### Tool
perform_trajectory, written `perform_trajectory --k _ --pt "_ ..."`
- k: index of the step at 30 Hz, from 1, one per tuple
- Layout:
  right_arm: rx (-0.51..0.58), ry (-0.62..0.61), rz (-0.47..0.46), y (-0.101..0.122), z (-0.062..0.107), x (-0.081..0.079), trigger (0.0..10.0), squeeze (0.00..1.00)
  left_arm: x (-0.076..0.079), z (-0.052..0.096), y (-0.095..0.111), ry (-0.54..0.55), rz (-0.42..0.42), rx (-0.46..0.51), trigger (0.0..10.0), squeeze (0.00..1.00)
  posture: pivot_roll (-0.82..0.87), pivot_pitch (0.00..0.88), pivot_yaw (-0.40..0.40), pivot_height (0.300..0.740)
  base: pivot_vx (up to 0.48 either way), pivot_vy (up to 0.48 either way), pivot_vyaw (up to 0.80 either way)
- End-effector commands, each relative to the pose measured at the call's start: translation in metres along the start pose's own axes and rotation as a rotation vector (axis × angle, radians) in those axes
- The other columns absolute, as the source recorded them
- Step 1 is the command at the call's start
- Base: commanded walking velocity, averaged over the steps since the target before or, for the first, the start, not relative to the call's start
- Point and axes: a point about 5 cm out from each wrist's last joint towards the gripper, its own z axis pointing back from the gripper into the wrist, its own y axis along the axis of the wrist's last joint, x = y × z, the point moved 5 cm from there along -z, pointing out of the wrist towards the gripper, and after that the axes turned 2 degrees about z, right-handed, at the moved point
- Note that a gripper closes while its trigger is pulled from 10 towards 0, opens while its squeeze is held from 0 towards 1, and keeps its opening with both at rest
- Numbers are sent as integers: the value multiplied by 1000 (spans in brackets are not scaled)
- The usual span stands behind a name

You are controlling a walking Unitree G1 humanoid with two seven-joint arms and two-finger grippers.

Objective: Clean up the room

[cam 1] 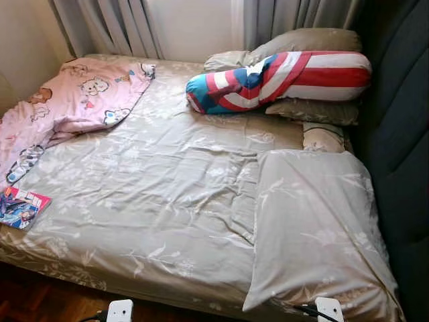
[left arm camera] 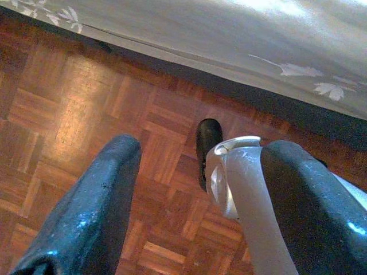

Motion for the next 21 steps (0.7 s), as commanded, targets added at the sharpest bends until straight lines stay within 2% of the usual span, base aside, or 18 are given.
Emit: perform_trajectory --k 1,3,5,12,14,20,21 --pt "-17 5 -5 -5 1 -1 10000 0 -4 2 -10 14 16 -28 10000 0 -4 106 -8 740 0 240 0" --pt "-16 6 -5 -5 1 -1 10000 0 -4 2 -10 14 18 -28 10000 0 -4 104 -8 740 0 242 0" --pt "-16 7 -4 -5 1 -2 10000 0 -4 2 -10 14 19 -29 10000 0 -4 104 -8 740 0 -345 0" --pt "-22 9 1 -7 1 -2 10000 0 -5 3 -10 16 22 -29 10000 0 -3 107 -10 740 0 361 0" --pt "-25 10 3 -7 1 -2 10000 0 -5 3 -10 16 23 -29 10000 0 -3 107 -11 740 0 -394 0" --pt "-31 9 1 -9 1 -2 10000 0 -4 3 -11 15 23 -32 10000 0 -4 109 -10 740 0 0 0" --pt "-32 9 2 -9 1 -2 10000 0 -5 2 -10 17 24 -31 10000 0 -3 110 -10 740 0 480 0"
